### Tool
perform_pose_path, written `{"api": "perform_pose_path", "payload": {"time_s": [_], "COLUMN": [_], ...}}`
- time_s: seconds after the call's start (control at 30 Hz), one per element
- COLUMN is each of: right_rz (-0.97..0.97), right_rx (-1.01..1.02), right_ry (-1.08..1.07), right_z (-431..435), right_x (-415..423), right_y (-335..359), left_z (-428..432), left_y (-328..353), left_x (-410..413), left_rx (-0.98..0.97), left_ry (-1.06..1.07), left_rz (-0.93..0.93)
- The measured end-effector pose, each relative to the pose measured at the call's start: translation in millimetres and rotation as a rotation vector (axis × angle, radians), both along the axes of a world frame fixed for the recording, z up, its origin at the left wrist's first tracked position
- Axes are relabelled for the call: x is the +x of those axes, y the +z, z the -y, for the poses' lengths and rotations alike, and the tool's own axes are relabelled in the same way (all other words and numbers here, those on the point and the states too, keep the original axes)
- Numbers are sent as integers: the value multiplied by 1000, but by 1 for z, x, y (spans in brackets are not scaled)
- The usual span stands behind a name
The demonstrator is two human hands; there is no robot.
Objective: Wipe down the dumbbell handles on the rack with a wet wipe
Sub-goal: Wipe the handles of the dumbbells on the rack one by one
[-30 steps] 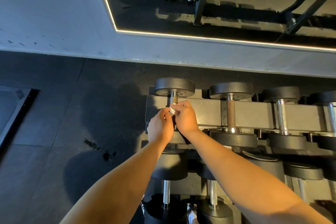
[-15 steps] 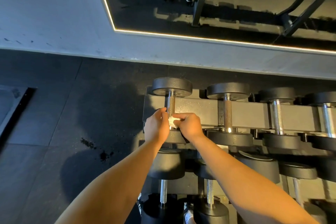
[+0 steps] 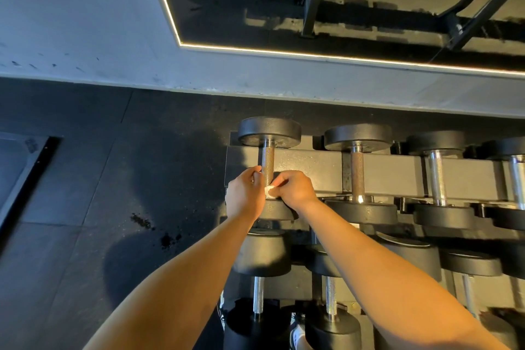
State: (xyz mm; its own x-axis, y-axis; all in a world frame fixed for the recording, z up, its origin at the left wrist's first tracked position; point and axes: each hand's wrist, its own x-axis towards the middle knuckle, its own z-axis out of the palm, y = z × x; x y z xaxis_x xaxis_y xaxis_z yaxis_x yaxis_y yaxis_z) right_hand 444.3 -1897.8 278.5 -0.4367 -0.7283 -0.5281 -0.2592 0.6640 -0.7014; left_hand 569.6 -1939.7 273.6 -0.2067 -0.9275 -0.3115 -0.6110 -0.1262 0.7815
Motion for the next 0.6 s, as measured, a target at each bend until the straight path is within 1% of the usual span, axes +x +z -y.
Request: {"api": "perform_pose_path", "payload": {"time_s": [0.07, 0.17, 0.23, 0.37, 0.5, 0.6], "right_rz": [3, -7, -20, -108, -50, -33], "right_rx": [-16, -143, -188, -123, -45, 0], "right_ry": [-1, -153, -217, -124, -82, -72], "right_z": [5, 19, 28, 27, 9, 5], "right_x": [-1, -2, 1, 12, 8, 8], "right_y": [3, 7, 10, 3, -4, -4], "left_z": [0, 0, -2, -1, 2, 3], "left_y": [2, 0, 2, 0, -4, -5], "left_x": [1, 2, 3, 4, 3, 4], "left_rx": [-4, 4, 0, -6, -32, -49], "left_ry": [-9, -21, -25, -22, -35, -40], "left_rz": [0, -39, -64, -79, -28, -28]}}
